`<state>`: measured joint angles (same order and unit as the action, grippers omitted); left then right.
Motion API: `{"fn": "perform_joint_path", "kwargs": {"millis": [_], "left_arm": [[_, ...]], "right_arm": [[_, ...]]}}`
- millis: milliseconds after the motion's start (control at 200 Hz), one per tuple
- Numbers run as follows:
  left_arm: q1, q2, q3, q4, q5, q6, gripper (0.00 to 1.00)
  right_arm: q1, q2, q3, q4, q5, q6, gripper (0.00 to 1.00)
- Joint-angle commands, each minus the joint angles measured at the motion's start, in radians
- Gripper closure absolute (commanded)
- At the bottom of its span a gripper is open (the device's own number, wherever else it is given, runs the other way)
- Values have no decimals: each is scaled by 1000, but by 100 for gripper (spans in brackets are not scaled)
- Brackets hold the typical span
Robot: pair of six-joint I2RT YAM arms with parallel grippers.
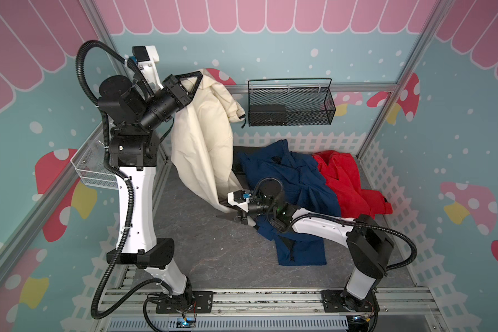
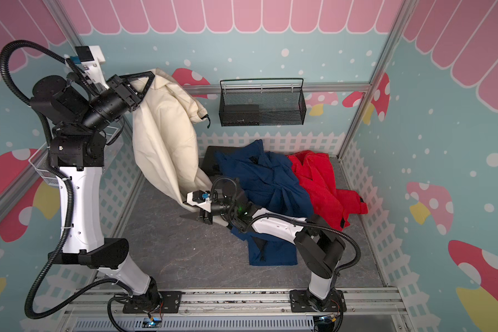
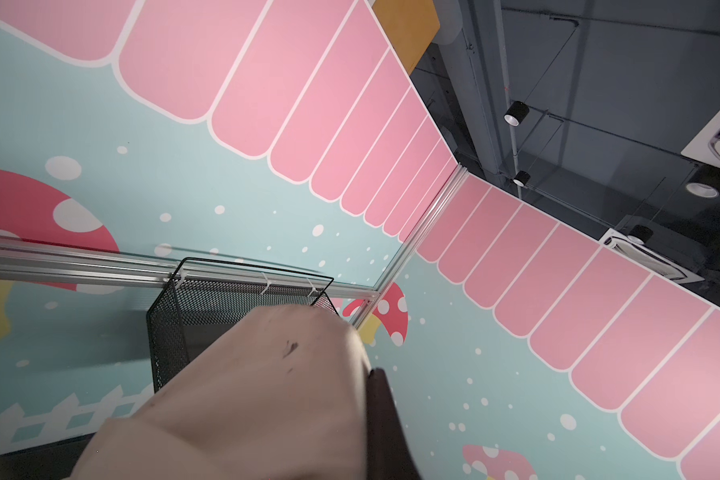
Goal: Unzip the jacket
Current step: Pick up the jacket from the corner of the board, then flatten out the jacket at the center of the board.
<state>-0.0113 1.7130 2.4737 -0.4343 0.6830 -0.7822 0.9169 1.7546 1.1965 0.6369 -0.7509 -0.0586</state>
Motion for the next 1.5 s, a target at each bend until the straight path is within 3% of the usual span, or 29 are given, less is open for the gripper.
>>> {"fn": "perform_joint_path", "kwargs": {"millis": [0,320,475,656,701,746,816,851,961,1176,1351,1491], "left_arm": [[-4,-6,42,30,28,0,100],[-1,-20,36,-1,72,38,100],[-1,-36,8,-1,72,40,100],[-1,-41,4,5,84,28,100],[-1,-42,1,11,82,24,100],[-1,-41,1,15,78,20,100],[-1,-37,2,28,73,8,100],[1,-34,4,37,68,-2,100],[13,-27,17,73,44,-33,100],[83,-18,37,282,-29,-180,100],[104,70,157,431,-37,-346,100],[107,98,145,457,-29,-380,100]], "right_arm": [[-21,-33,27,30,37,-15,54],[-202,-177,-75,0,168,97,32],[-247,-92,0,-13,157,167,24],[-231,48,141,48,104,274,24],[-225,84,187,60,81,307,29],[-219,112,225,79,52,337,43],[-218,127,261,102,42,356,87],[-222,115,265,97,63,330,100],[-286,39,288,14,124,221,100],[-518,-109,435,-168,213,166,100],[-535,-131,658,-362,278,29,100],[-536,-178,672,-418,317,-14,100]]}}
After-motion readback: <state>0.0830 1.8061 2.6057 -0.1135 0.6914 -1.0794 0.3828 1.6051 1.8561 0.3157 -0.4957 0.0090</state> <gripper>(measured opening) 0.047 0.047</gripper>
